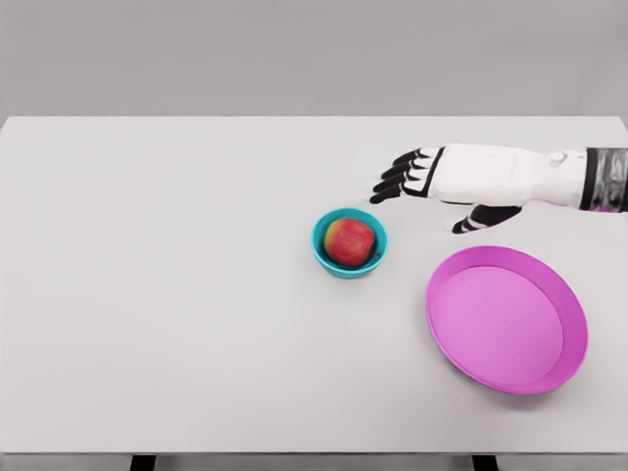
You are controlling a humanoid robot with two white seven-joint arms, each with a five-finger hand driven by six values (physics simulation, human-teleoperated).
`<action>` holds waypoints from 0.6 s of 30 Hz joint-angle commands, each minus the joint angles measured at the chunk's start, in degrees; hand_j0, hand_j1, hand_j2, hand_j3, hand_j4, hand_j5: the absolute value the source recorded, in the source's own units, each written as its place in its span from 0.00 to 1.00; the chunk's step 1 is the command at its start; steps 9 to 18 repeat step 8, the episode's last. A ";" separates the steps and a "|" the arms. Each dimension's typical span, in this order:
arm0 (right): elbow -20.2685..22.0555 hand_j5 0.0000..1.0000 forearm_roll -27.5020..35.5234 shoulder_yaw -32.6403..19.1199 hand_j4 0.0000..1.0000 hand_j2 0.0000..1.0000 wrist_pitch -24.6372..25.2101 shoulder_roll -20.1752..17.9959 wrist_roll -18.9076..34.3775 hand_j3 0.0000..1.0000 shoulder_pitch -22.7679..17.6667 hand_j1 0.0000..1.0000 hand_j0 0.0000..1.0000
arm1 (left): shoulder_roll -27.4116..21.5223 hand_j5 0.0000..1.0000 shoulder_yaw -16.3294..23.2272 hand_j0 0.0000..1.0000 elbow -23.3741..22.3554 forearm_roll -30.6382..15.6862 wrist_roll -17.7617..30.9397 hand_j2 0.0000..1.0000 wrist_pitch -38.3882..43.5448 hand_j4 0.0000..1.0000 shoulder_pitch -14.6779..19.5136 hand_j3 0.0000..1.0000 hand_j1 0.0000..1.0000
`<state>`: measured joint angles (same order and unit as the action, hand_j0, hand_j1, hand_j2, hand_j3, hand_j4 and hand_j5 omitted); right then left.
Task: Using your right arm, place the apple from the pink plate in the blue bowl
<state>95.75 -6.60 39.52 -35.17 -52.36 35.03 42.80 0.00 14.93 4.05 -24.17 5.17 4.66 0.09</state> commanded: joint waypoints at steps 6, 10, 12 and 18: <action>1.28 1.00 1.15 -1.99 1.00 1.00 0.17 -7.32 -0.03 1.00 -4.13 1.00 1.00 | 0.00 1.00 0.01 1.00 0.08 -0.09 -0.07 1.00 -0.35 1.00 0.09 1.00 1.00; 1.28 1.00 1.15 -3.22 1.00 1.00 0.17 -7.50 -0.03 1.00 -5.10 1.00 1.00 | 0.00 1.00 -0.08 1.00 0.08 0.00 -0.07 1.00 -0.44 1.00 0.53 1.00 1.00; 1.28 1.00 1.15 -3.22 1.00 1.00 0.17 -7.50 -0.03 1.00 -5.10 1.00 1.00 | 0.00 1.00 -0.08 1.00 0.08 0.00 -0.07 1.00 -0.44 1.00 0.53 1.00 1.00; 1.28 1.00 1.15 -3.22 1.00 1.00 0.17 -7.50 -0.03 1.00 -5.10 1.00 1.00 | 0.00 1.00 -0.08 1.00 0.08 0.00 -0.07 1.00 -0.44 1.00 0.53 1.00 1.00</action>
